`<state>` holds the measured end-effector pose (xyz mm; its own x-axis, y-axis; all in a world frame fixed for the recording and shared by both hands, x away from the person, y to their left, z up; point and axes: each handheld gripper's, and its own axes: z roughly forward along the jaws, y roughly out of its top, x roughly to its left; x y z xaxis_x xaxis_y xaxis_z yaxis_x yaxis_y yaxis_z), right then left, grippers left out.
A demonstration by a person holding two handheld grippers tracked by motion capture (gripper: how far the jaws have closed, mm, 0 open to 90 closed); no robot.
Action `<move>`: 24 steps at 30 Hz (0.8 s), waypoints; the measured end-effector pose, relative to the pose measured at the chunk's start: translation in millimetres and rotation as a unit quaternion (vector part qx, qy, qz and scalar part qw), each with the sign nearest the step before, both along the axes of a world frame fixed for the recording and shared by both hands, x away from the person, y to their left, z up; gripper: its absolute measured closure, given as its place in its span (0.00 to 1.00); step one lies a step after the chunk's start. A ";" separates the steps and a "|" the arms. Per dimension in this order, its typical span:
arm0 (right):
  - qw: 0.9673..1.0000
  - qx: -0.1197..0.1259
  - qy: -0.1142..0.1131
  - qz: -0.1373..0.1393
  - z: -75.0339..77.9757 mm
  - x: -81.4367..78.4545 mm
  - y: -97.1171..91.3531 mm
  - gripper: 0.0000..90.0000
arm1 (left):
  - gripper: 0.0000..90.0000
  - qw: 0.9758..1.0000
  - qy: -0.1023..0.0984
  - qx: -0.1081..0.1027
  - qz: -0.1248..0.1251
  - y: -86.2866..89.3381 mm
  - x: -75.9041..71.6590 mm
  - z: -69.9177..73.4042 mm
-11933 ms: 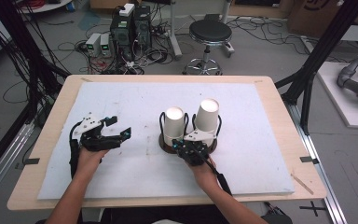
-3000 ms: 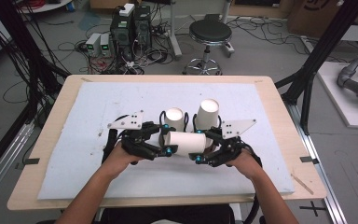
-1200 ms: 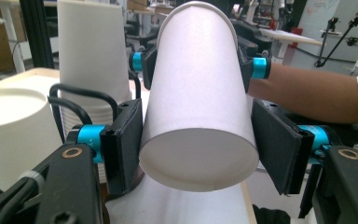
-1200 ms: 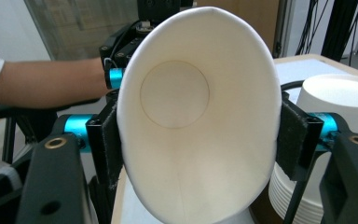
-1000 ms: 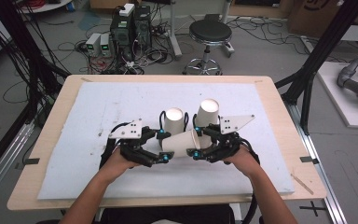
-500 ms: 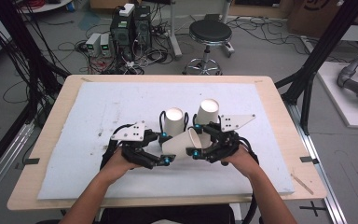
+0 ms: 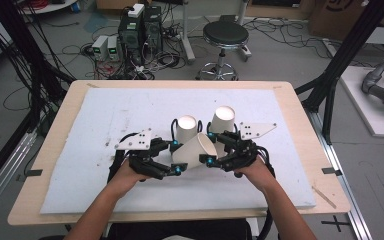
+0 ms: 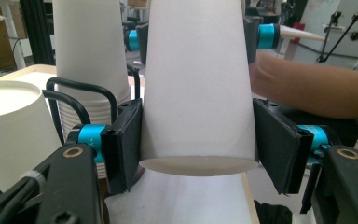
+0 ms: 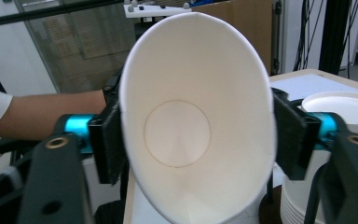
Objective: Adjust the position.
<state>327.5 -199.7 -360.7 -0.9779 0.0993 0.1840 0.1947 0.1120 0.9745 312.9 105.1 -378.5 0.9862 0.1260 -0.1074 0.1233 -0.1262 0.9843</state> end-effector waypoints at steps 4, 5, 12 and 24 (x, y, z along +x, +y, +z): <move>1.000 -0.008 -0.002 0.006 0.0 0.6 -1.1 0.40 | 0.40 1.000 0.010 0.009 -0.001 -2.0 0.1 -1.8; 1.000 -0.010 -0.003 0.006 0.0 0.9 -1.3 0.40 | 0.40 1.000 0.009 0.014 0.003 -2.6 -0.1 -1.7; 0.998 -0.067 -0.006 -0.014 1.9 1.6 -0.9 0.41 | 0.33 0.999 -0.004 0.035 0.029 -2.6 -1.9 6.3; 0.998 -0.066 -0.001 -0.010 2.8 -0.6 6.2 0.31 | 0.39 0.998 0.003 0.055 0.016 -10.7 -1.5 -2.1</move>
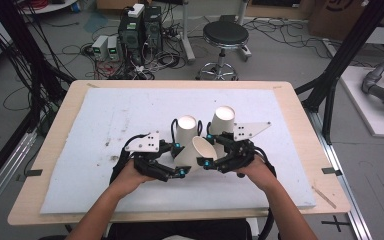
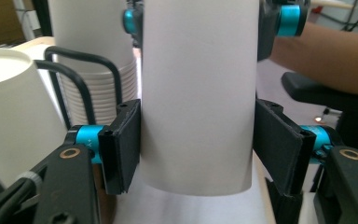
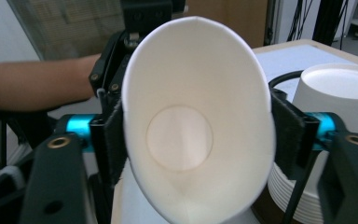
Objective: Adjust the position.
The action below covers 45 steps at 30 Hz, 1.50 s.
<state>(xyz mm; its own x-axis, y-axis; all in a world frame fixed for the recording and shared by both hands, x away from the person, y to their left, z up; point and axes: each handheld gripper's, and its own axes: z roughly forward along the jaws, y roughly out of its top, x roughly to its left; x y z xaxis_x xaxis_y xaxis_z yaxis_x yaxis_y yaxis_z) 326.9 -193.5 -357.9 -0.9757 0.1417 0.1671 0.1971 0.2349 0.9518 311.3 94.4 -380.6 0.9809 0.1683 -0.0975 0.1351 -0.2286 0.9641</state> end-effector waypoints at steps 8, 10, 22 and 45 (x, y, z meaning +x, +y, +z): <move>0.995 0.087 0.019 -0.047 3.7 -0.3 -7.4 0.21 | 0.39 0.998 0.007 -0.066 0.018 10.0 1.2 0.2; 0.995 0.088 0.018 -0.048 3.3 -0.5 -6.5 0.20 | 0.39 0.998 0.001 -0.067 0.016 9.1 0.9 -0.5; 0.998 0.062 0.002 -0.019 0.2 -1.8 1.9 0.38 | 0.40 0.999 0.002 -0.034 0.015 -1.3 -1.7 -3.9; 0.996 0.060 -0.012 -0.067 5.3 -6.1 8.8 0.21 | 0.38 0.998 -0.001 -0.048 0.039 0.9 -2.0 -2.6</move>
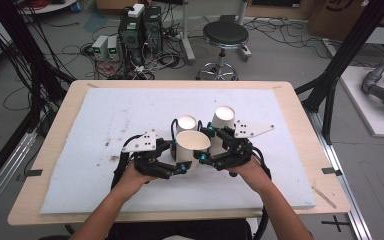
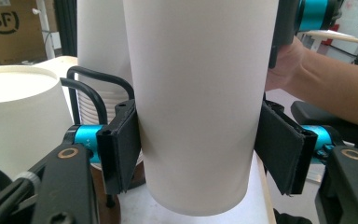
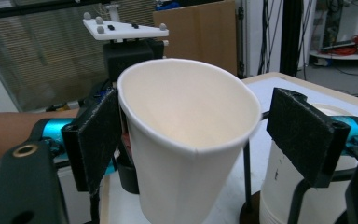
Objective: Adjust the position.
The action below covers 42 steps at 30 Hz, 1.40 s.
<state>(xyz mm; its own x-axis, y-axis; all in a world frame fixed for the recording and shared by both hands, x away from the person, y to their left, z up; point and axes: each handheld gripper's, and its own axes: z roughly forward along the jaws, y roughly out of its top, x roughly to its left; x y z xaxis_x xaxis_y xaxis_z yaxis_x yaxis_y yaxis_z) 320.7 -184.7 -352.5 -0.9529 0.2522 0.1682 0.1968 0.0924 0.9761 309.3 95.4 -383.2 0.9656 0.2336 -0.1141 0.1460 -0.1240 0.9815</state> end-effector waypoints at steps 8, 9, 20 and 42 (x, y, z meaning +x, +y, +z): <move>0.999 -0.013 -0.001 0.035 -2.5 -1.7 6.9 0.32 | 0.39 1.000 -0.004 0.013 -0.010 -5.6 -1.8 -1.1; 0.999 -0.016 -0.004 0.044 -2.1 -2.3 7.0 0.33 | 0.40 1.000 -0.005 0.014 -0.011 -5.7 -2.0 -1.0; 0.999 -0.013 -0.015 0.036 -0.8 -2.7 4.9 0.41 | 0.30 1.000 -0.006 0.012 -0.007 -11.3 -4.6 -0.5; 1.000 -0.008 -0.012 0.020 -0.8 -4.4 4.4 0.21 | 0.38 1.000 -0.015 0.011 0.005 -5.5 -2.9 1.3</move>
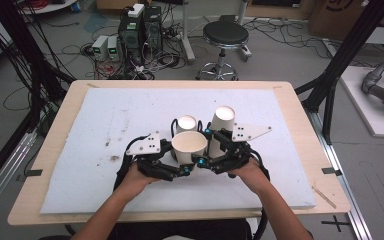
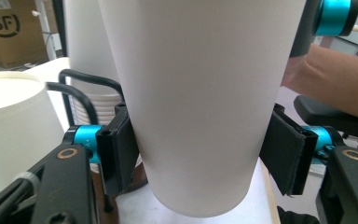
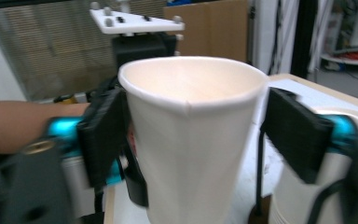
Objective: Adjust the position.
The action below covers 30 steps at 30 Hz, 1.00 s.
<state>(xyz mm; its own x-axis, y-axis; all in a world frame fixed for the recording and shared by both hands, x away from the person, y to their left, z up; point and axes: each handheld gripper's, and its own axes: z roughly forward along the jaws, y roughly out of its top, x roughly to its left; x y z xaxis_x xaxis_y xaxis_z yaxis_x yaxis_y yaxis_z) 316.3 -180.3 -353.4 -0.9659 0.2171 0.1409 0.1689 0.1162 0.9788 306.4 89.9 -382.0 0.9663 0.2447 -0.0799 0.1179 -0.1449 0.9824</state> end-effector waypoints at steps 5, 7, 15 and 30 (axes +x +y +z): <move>0.999 -0.021 -0.019 -0.031 5.1 -0.3 -17.9 0.21 | 0.38 1.000 -0.001 -0.003 0.025 15.1 1.4 0.8; 0.995 -0.059 -0.045 -0.064 7.1 -1.0 -24.9 0.21 | 0.38 0.999 0.000 -0.004 0.037 22.6 2.3 0.9; 0.992 -0.083 -0.057 -0.078 14.2 -2.2 -45.5 0.22 | 0.38 0.997 -0.006 -0.021 0.070 47.4 5.9 9.7; 0.987 -0.071 -0.078 -0.118 46.2 -11.3 -101.8 0.22 | 0.38 0.996 -0.012 -0.027 0.087 65.3 5.6 17.7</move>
<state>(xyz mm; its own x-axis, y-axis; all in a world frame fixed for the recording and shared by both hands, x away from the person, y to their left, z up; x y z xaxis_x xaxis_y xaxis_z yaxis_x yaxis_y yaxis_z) 305.1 -282.2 -307.1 -0.8936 0.4455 -0.0542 0.0560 0.2305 0.9715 312.0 155.2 -364.3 0.9115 0.4045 -0.0741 0.1124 -0.0719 0.9911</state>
